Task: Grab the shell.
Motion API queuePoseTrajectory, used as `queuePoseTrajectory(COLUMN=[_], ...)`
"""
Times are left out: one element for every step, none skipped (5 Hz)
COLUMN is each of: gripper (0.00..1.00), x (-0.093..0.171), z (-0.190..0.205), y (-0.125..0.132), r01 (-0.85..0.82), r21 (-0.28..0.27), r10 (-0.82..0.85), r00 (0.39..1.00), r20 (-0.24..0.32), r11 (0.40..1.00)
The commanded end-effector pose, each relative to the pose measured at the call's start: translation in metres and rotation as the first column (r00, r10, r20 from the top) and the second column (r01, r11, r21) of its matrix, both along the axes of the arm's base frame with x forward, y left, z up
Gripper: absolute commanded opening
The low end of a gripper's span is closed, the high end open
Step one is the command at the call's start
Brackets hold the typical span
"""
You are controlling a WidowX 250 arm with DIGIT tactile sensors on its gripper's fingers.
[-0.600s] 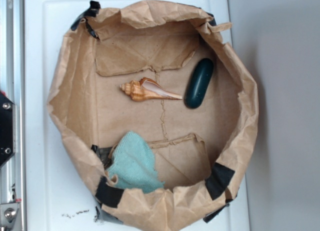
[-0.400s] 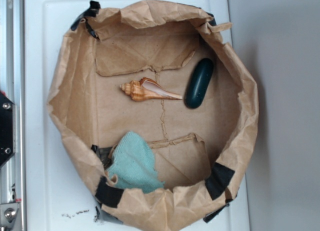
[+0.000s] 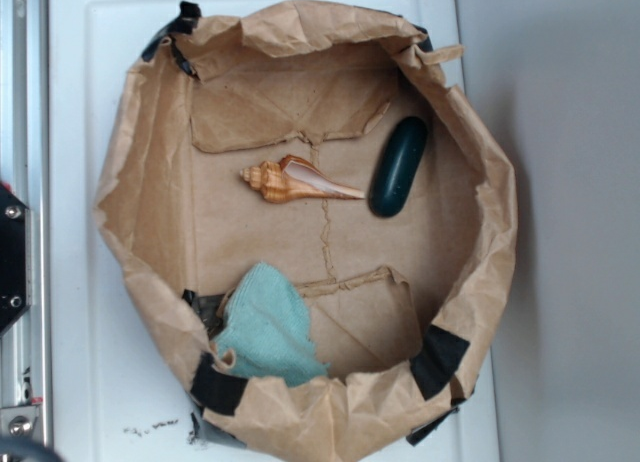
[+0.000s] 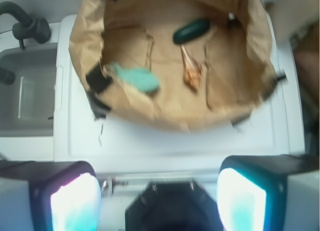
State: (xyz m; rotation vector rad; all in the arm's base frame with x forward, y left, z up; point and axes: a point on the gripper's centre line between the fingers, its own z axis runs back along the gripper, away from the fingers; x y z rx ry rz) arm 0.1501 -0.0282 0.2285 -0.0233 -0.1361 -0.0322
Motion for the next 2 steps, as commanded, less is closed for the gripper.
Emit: queuePoseTrajectory(gripper=[1.0, 1.0], x=[0.049, 0.085], z=[-0.022, -0.042], y=[0.02, 0.048], r01=[0.236, 0.208], r21=[-0.004, -0.022], r10=[-0.236, -0.207], r00=[0.97, 0.978], r20=[0.06, 0.015], r11=[0.972, 0.978])
